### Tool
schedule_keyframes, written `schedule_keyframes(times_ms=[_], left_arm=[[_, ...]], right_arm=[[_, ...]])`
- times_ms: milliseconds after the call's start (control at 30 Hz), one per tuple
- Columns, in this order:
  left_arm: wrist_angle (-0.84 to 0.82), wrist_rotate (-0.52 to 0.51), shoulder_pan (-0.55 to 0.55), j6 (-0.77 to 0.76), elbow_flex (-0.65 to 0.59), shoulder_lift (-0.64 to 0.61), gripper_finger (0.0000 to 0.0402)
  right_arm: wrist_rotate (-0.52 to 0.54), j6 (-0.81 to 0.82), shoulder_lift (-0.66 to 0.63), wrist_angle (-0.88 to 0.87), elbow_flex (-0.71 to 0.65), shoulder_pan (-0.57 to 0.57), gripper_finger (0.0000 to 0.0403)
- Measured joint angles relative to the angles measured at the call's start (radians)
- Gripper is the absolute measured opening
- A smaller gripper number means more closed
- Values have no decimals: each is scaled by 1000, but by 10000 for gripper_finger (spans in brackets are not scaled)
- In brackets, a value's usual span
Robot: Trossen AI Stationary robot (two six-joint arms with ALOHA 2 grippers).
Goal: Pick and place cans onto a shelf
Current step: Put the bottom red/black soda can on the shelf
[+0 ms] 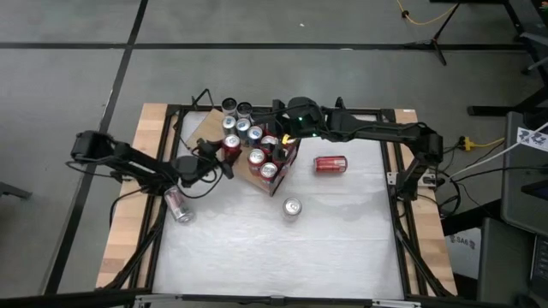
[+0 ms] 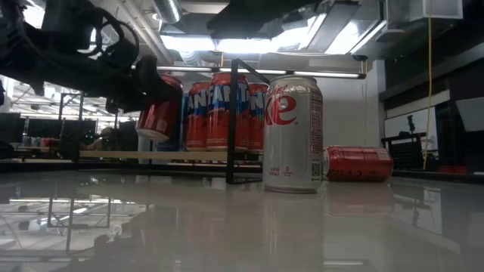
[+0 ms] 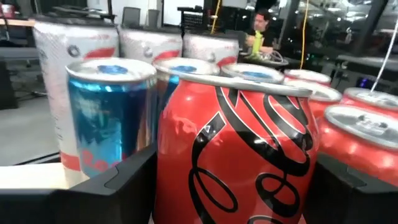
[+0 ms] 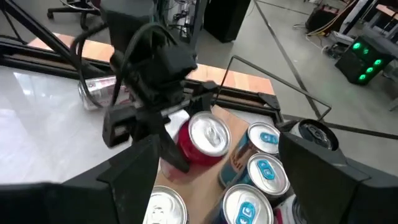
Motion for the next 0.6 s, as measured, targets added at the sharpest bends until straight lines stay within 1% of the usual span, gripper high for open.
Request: schedule_keyframes(times_ms=[167, 400, 500, 600], left_arm=[[79, -13, 1, -6, 15, 104, 289], [94, -17, 1, 7, 87, 235, 289], [100, -22, 1, 23, 104, 267, 292], [102, -22, -2, 24, 106, 275, 303]], right_arm=[[3, 0, 0, 2, 0, 0, 319], [3, -1, 0, -1, 0, 0, 319], [3, -1, 0, -4, 0, 0, 319], [3, -1, 0, -7, 0, -1, 319]])
